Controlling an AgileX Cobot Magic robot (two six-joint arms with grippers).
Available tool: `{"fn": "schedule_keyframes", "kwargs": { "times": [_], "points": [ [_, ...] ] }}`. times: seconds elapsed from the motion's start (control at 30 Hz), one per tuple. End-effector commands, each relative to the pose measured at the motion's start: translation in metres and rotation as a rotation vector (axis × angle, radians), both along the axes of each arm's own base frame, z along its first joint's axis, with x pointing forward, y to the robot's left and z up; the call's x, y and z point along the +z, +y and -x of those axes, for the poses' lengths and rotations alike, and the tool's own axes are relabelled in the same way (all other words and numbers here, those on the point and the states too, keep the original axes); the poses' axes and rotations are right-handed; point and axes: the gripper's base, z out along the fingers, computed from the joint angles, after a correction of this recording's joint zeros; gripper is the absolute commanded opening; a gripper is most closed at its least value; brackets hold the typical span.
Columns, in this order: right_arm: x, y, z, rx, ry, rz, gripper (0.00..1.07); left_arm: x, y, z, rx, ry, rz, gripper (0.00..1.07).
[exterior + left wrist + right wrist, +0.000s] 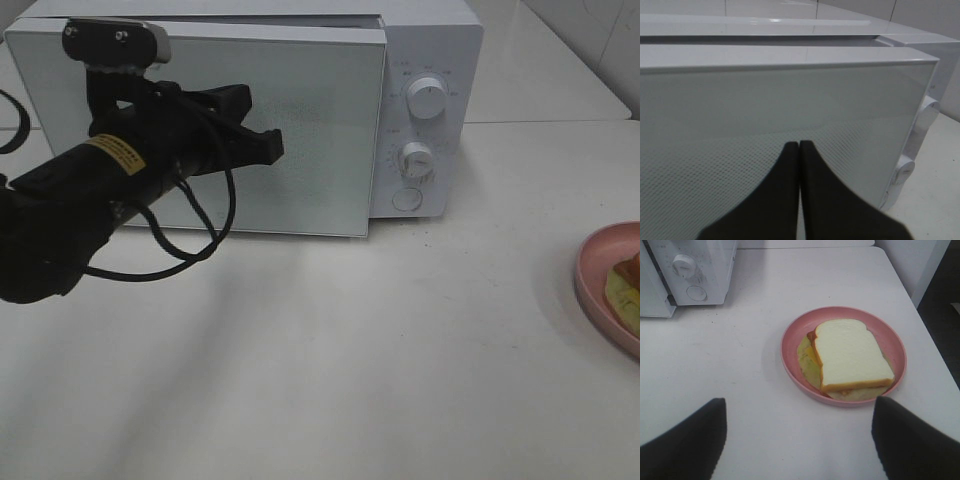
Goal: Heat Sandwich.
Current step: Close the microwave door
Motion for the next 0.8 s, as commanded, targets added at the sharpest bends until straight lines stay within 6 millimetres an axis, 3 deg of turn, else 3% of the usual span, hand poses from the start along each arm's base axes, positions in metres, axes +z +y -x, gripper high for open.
{"fn": "schedule_keyframes", "kwargs": {
  "times": [0.03, 0.8],
  "points": [
    [0.0, 0.001, 0.003, -0.005, -0.036, -0.007, 0.76, 0.002, -0.012, -0.006, -0.008, -0.005, 0.009, 0.0],
    [0.0, 0.001, 0.003, -0.005, -0.036, -0.007, 0.76, 0.005, -0.053, -0.055, -0.025, -0.002, -0.034, 0.0]
  ]
}}
